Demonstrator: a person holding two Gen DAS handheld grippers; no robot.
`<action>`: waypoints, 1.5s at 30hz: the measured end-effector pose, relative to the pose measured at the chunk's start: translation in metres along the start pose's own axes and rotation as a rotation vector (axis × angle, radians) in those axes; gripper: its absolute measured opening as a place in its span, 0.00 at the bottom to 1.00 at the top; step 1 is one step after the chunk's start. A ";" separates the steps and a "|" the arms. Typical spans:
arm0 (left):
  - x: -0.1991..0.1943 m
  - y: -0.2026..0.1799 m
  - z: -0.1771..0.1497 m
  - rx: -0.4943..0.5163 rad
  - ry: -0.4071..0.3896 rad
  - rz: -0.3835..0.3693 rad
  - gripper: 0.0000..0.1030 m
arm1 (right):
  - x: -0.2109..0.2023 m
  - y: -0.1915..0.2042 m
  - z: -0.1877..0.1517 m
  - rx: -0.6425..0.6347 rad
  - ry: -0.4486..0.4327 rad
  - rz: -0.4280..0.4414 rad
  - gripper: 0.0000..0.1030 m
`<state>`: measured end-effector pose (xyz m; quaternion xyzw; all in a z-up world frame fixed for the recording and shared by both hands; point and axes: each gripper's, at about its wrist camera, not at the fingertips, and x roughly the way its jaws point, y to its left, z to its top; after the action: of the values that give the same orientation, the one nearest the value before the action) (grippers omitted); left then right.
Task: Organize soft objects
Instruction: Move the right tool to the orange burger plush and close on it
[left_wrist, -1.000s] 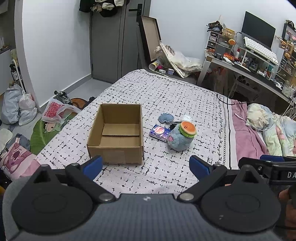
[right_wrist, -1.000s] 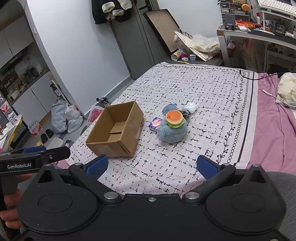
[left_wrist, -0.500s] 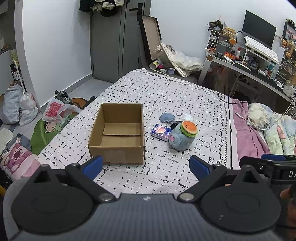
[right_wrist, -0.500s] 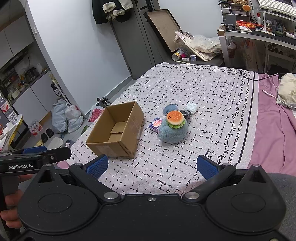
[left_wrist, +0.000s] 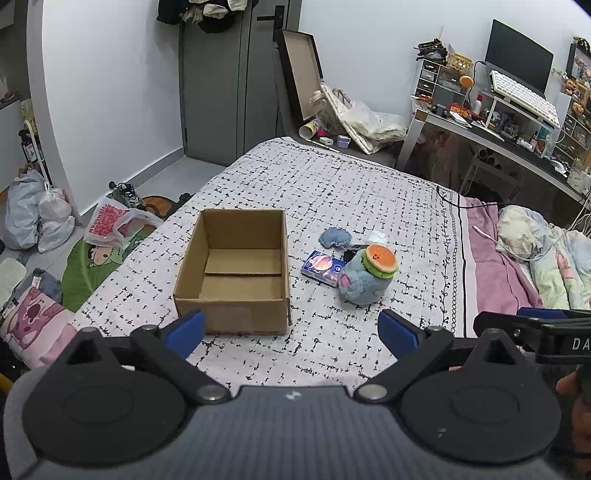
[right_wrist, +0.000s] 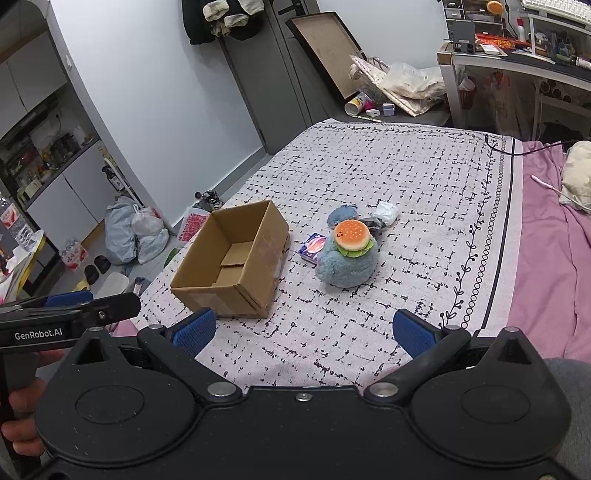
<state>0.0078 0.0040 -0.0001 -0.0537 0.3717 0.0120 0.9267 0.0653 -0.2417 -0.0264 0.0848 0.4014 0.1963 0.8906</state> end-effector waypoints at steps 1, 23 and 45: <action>0.002 0.000 0.001 -0.002 0.000 -0.003 0.96 | 0.002 -0.002 0.001 0.011 0.003 0.001 1.00; 0.052 -0.026 0.026 0.000 -0.013 -0.028 0.96 | 0.040 -0.036 0.048 0.049 0.006 -0.003 1.00; 0.113 -0.036 0.067 -0.058 -0.033 -0.046 0.90 | 0.111 -0.074 0.102 0.284 -0.019 0.080 0.99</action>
<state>0.1383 -0.0263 -0.0265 -0.0891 0.3546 0.0022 0.9308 0.2290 -0.2619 -0.0576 0.2277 0.4127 0.1723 0.8649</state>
